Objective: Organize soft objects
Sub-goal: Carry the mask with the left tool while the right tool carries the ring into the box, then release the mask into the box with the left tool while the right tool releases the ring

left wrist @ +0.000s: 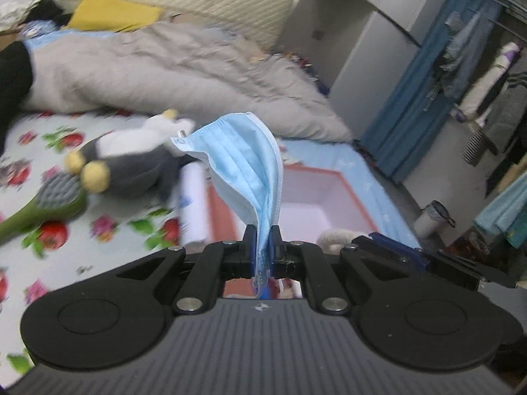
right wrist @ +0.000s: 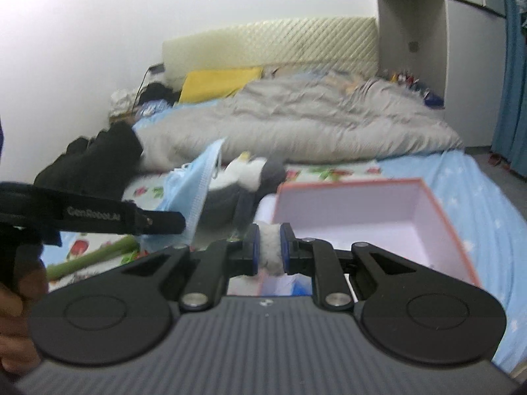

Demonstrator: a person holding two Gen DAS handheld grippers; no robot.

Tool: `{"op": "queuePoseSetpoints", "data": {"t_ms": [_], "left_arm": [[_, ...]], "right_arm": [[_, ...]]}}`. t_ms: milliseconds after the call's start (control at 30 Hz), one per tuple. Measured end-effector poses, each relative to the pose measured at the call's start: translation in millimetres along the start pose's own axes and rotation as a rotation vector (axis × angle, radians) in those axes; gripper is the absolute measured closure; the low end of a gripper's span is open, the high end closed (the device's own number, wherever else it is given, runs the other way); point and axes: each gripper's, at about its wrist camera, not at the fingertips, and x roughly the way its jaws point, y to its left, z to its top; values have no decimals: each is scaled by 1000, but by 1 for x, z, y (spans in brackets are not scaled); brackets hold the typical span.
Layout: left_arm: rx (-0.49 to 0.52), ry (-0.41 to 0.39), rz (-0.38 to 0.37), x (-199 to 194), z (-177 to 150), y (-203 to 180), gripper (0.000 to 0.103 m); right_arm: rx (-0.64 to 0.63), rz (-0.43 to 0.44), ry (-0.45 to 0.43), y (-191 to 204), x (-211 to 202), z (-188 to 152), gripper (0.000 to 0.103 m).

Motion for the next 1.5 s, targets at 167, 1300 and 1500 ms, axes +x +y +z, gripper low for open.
{"op": "queuePoseSetpoints", "data": {"t_ms": [167, 1300, 1500], "left_arm": [[26, 32, -47, 41, 17, -32, 94], [116, 212, -29, 118, 5, -50, 35], [153, 110, -56, 51, 17, -58, 34]], "right_arm": [[18, -27, -34, -35, -2, 19, 87], [278, -180, 220, -145, 52, -34, 51], [262, -195, 105, -125, -3, -4, 51]]}}
